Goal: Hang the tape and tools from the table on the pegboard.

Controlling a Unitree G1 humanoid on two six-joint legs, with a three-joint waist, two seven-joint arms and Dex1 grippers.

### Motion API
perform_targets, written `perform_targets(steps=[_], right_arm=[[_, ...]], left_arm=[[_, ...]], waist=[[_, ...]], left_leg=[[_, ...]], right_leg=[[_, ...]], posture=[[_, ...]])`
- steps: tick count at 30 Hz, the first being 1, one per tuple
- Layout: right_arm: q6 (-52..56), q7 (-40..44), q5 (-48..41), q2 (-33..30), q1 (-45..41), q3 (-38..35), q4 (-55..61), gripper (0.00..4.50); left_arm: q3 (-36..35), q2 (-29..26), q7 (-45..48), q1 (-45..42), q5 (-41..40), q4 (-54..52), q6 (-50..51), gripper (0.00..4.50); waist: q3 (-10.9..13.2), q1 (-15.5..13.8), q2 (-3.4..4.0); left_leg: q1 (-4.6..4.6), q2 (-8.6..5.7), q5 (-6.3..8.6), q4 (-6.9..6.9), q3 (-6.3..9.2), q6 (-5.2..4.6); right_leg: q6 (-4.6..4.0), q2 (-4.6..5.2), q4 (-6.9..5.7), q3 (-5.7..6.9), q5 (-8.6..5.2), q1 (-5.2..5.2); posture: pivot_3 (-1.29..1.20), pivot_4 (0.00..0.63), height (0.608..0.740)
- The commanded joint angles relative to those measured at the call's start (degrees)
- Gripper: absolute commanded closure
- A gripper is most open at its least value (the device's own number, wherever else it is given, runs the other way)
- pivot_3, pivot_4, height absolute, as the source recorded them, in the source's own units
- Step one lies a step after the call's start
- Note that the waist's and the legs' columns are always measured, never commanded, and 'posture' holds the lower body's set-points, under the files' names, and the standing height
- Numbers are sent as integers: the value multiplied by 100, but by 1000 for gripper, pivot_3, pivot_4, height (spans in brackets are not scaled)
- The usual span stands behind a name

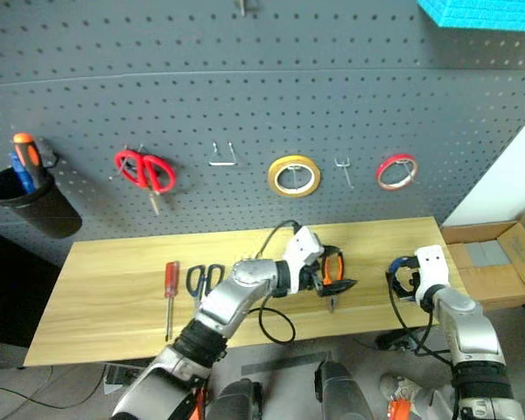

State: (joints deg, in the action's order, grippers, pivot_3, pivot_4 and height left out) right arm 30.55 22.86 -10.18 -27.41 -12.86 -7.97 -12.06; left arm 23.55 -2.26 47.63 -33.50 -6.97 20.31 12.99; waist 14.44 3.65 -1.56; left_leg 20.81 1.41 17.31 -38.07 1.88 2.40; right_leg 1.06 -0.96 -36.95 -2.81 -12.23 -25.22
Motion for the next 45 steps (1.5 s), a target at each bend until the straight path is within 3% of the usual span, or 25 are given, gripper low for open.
perform_targets(steps=[1, 8, 20, 33, 36, 45], right_arm=[[21, 62, -75, -11, -223, -101, -105, 0], [92, 407, -47, 101, -725, 100, -741, 0], [-136, 377, 154, 179, -1332, 169, -2367, 0], [-243, 485, 327, 204, -1346, 271, -2297, 4080], [-531, 545, 560, 79, -960, 532, -1641, 4113], [-1228, 136, 1326, -65, 861, 1120, 2191, 4113]], left_arm=[[129, 180, 232, -239, 137, 384, -469, 57], [73, 332, 390, -555, 386, 1228, -1042, 57], [24, 32, 387, -92, 450, 615, -801, 57], [-206, 58, 630, -345, 240, 568, -379, 0], [-251, -15, 729, -222, 123, 281, -236, 0], [-760, -656, 647, 734, -549, -1725, 911, 0]], waist=[[39, 26, -3], [238, 132, -22], [417, 126, -77], [417, 129, -77], [415, 124, -74], [302, 145, 3]], left_leg=[[-1, 0, 0, -1, -1, 0], [-2, -6, -1, -8, -33, -2], [-4, -2, 0, -7, -53, -2], [-3, -2, -1, -10, -56, -1], [-2, -2, -1, -8, -55, 0], [39, 11, -12, -1, -61, 33]], right_leg=[[1, 0, 0, -1, 0, 1], [27, 0, 3, -68, 15, -4], [45, 0, 6, -100, 22, -12], [57, -1, 9, -104, 29, -12], [58, -1, 10, -103, 29, -14], [65, 5, -7, -118, 30, -86]], posture=[[-120, 299, 740], [-124, 348, 740], [-76, 378, 740], [-86, 328, 740], [-96, 305, 740], [-127, 200, 740]])
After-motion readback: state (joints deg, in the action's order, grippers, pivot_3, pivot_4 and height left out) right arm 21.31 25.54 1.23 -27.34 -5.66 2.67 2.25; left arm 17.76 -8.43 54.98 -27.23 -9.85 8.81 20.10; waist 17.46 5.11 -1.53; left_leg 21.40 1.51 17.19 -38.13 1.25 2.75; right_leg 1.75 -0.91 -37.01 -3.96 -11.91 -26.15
